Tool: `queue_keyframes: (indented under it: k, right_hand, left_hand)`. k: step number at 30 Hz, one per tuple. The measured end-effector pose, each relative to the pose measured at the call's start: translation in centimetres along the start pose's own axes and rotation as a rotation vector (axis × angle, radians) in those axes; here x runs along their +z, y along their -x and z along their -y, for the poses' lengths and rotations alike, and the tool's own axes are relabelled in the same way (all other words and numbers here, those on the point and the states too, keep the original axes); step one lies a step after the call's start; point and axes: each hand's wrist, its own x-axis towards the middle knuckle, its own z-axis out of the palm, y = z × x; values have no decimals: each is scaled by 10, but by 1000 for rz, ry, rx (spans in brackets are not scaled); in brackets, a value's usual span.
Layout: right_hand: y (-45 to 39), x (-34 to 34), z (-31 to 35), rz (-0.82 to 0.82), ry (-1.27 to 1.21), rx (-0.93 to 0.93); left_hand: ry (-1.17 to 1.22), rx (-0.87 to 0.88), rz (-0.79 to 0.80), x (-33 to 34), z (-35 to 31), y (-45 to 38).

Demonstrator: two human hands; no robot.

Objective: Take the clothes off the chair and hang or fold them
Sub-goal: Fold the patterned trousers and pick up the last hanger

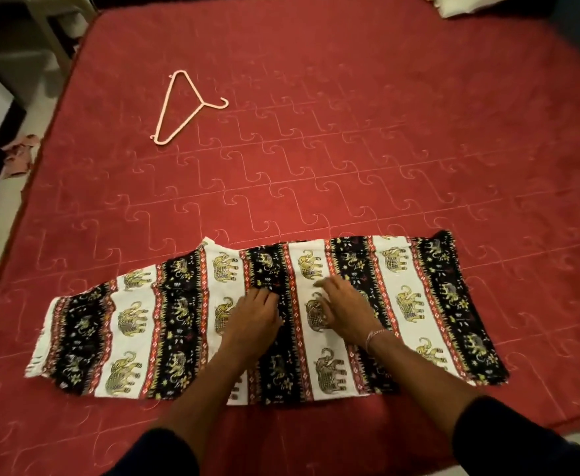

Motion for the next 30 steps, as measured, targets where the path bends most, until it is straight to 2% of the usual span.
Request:
queue_keyframes:
  k: [3, 7, 11, 13, 18, 21, 24, 27, 30]
  right_hand:
    - [-37, -17, -29, 60, 47, 5]
    - [-60, -21, -65, 242, 257, -27]
    - [-60, -24, -128, 68, 300, 312]
    - [-56, -29, -151, 29, 301, 406]
    - [-49, -38, -178, 5, 306, 307]
    - [-40, -52, -217, -68, 282, 464]
    - [-42, -64, -234, -57, 280, 540]
    - [-48, -58, -213, -118, 311, 527]
    - [-62, -41, -165, -108, 301, 391]
  left_hand:
    - [16, 29, 50, 10, -18, -55]
    - [-18, -67, 299, 26, -18, -103]
    - [-112, -94, 343, 36, -5, -112]
    - [-147, -89, 346, 33, -5, -111]
    - [-155, -113, 340, 30, -11, -116]
    - [-133, -115, 351, 34, -9, -117]
    - [-123, -120, 366, 34, -8, -118]
    - [-88, -110, 351, 33, -7, -119]
    - [-124, -91, 319, 29, -5, -116]
